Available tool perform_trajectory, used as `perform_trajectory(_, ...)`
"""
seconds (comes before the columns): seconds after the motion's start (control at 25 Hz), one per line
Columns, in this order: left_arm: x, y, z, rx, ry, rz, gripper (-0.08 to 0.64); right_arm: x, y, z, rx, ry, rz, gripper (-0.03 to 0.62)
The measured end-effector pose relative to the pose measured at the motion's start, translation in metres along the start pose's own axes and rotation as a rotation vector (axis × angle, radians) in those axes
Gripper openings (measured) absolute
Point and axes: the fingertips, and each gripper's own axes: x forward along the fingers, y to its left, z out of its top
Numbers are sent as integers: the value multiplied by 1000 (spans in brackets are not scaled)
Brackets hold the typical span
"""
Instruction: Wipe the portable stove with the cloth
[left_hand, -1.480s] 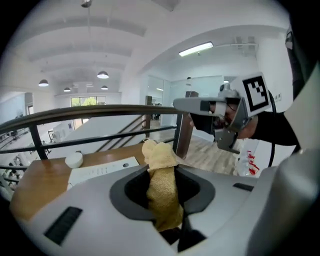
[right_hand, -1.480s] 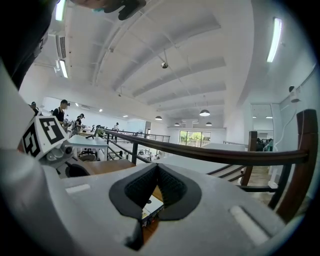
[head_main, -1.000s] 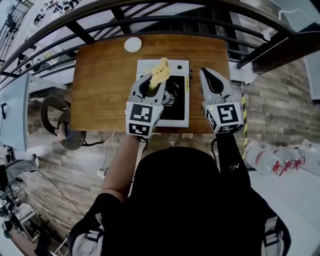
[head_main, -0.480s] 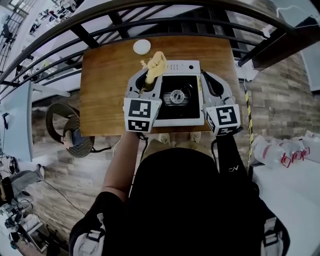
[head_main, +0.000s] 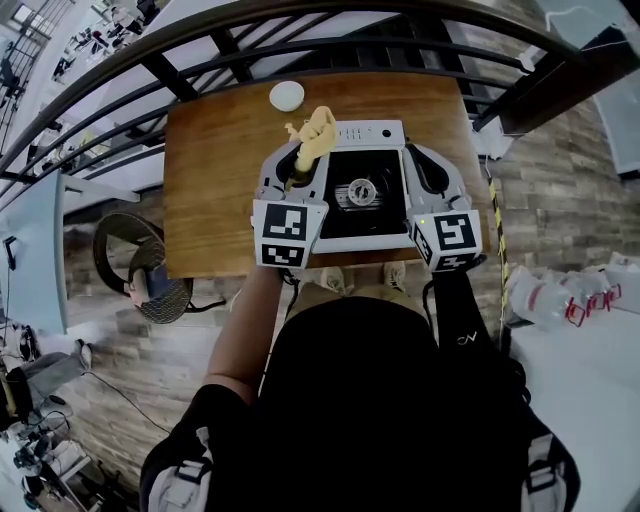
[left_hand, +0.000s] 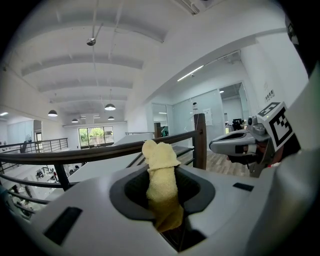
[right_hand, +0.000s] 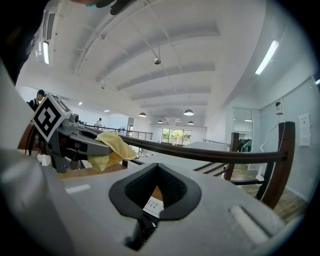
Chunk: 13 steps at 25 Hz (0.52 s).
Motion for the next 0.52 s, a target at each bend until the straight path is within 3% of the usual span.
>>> perform_trajectory(0.52,-3,-3,0,-6,-4,-12,94,-2,5,3,-4,-13,6,3)
